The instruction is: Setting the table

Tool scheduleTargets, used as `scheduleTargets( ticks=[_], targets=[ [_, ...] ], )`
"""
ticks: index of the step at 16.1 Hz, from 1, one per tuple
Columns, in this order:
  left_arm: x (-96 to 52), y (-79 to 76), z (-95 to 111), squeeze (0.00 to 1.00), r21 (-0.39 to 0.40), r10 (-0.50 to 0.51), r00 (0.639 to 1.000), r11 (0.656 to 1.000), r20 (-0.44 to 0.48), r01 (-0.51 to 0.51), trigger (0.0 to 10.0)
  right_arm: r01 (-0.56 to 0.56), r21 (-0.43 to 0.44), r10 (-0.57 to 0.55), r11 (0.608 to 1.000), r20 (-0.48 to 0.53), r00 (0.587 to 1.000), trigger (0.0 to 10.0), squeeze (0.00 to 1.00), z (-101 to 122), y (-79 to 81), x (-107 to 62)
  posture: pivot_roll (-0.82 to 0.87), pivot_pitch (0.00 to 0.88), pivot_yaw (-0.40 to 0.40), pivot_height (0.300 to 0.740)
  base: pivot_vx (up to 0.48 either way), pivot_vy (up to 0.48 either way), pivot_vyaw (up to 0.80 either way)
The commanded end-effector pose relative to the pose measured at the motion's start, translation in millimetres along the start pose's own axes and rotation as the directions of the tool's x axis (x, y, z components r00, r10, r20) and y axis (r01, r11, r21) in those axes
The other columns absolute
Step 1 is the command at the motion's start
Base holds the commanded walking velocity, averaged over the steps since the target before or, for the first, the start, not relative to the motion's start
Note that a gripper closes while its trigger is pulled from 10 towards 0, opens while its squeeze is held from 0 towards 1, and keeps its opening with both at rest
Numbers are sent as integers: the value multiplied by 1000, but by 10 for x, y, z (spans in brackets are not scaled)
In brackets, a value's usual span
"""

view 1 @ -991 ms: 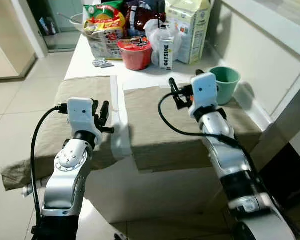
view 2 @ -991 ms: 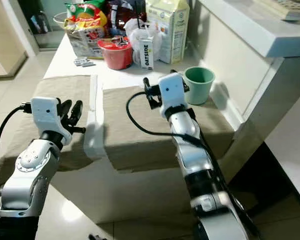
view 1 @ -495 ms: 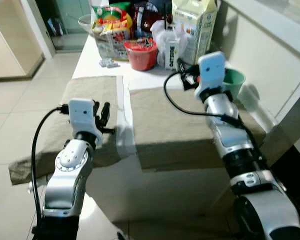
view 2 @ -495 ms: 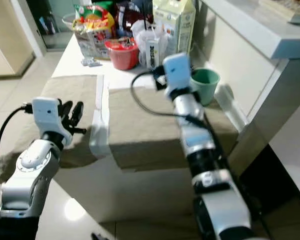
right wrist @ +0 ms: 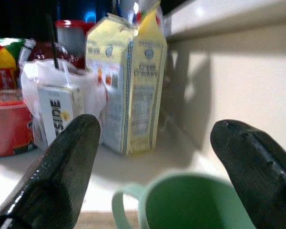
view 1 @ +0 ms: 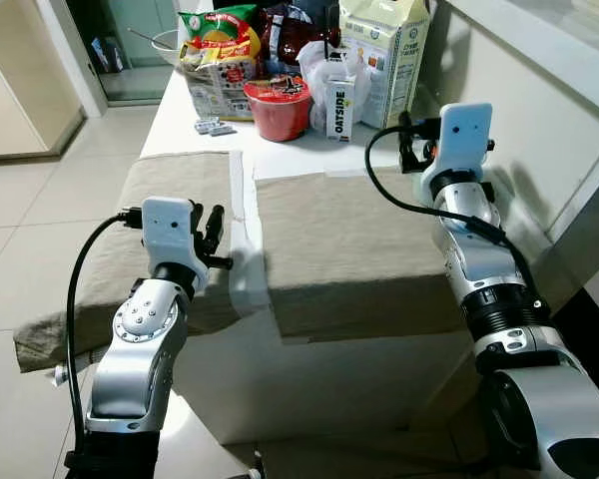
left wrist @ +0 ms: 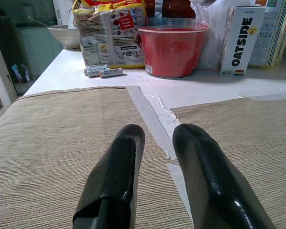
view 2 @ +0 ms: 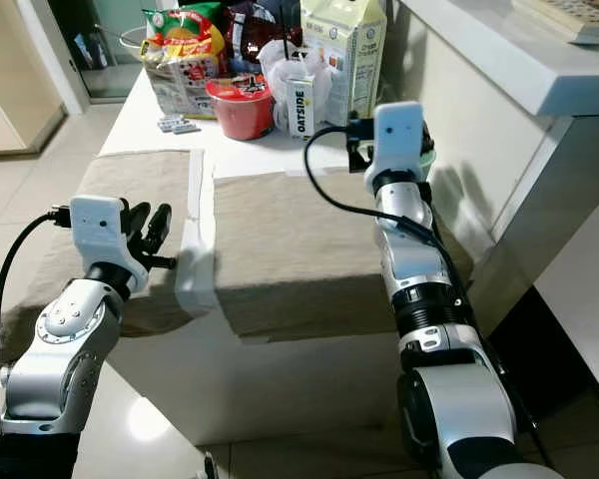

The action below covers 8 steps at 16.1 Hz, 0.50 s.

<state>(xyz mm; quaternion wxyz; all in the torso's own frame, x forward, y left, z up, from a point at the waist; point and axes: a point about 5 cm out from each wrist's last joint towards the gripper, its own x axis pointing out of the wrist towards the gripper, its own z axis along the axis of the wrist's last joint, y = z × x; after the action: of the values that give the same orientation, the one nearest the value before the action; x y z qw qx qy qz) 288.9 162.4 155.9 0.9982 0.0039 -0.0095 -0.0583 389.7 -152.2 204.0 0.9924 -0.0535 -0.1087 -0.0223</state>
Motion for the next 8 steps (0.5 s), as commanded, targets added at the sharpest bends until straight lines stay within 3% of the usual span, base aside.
scheduleTargets(
  ticks=[1,8],
  targets=[
    [-15,2,0,0,6,-2,1000,1000,-7,2,10000,7,61,-5,998,-33,999,10000,0,7,16,37,-88,7,69,740,0,0,0],
    [-10,2,14,0,12,-6,1000,1000,-9,6,10000,-33,274,96,961,-222,970,10000,0,-270,226,-60,-86,10,69,740,0,0,0]
  ],
)
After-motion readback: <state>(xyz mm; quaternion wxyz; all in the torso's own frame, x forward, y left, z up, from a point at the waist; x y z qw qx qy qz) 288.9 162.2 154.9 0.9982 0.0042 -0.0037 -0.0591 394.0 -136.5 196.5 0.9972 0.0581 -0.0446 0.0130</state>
